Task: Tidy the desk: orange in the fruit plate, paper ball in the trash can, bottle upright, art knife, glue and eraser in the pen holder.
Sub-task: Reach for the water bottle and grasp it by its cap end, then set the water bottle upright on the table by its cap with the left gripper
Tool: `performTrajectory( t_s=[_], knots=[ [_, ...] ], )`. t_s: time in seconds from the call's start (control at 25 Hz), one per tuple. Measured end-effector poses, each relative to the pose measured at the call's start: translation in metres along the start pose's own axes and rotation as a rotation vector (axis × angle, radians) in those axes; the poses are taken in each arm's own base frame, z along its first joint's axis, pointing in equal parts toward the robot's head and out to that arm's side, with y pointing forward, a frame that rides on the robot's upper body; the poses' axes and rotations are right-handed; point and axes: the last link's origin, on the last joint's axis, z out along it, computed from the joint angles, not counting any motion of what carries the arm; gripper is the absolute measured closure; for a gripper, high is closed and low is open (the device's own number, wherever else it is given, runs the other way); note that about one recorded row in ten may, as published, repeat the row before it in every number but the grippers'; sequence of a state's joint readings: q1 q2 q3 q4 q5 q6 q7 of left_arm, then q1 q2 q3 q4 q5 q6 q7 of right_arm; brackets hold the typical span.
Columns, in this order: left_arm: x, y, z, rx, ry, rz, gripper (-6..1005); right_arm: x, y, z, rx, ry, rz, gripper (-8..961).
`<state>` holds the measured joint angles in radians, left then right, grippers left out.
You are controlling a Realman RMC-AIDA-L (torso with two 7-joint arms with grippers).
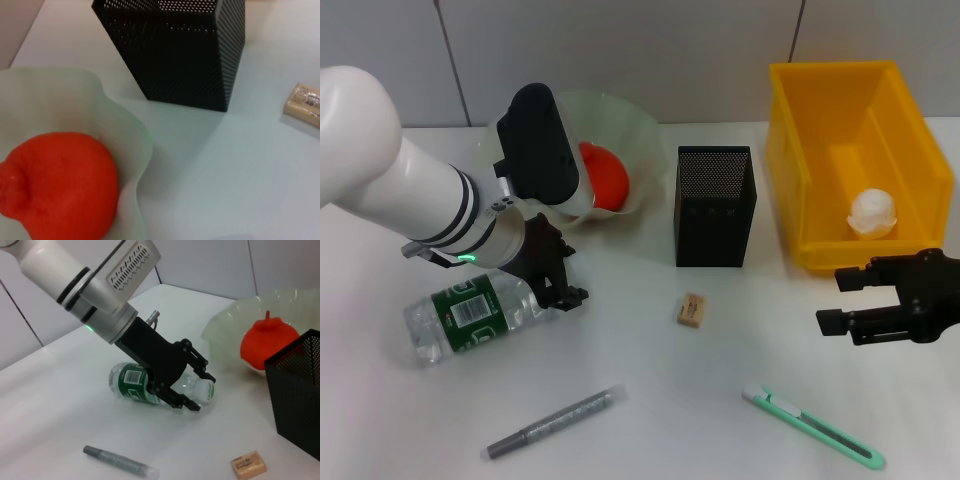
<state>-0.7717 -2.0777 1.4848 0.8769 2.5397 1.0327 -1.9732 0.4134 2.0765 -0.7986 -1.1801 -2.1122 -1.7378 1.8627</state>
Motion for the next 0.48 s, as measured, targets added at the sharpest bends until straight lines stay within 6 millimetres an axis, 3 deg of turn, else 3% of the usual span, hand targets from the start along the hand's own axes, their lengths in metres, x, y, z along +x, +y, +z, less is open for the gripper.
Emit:
performTrajectory(
  t_s=[0.2,0.44,0.48],
  knots=[
    [0.001,0.002,0.001,-0.002,0.002,0.007,450,-0.003,0.001,-0.005,0.011,0.006,-0.008,211],
    [0.002,0.006,-0.002,0.019,0.028,0.023,536,-0.003,0.005,-0.009,0.011,0.009,-0.017,215],
    [-0.001,0.007,-0.019,0.059,0.115,-0.027,550,-0.003,0.005,-0.009,0.009,0.010,-0.018,216]
  ],
)
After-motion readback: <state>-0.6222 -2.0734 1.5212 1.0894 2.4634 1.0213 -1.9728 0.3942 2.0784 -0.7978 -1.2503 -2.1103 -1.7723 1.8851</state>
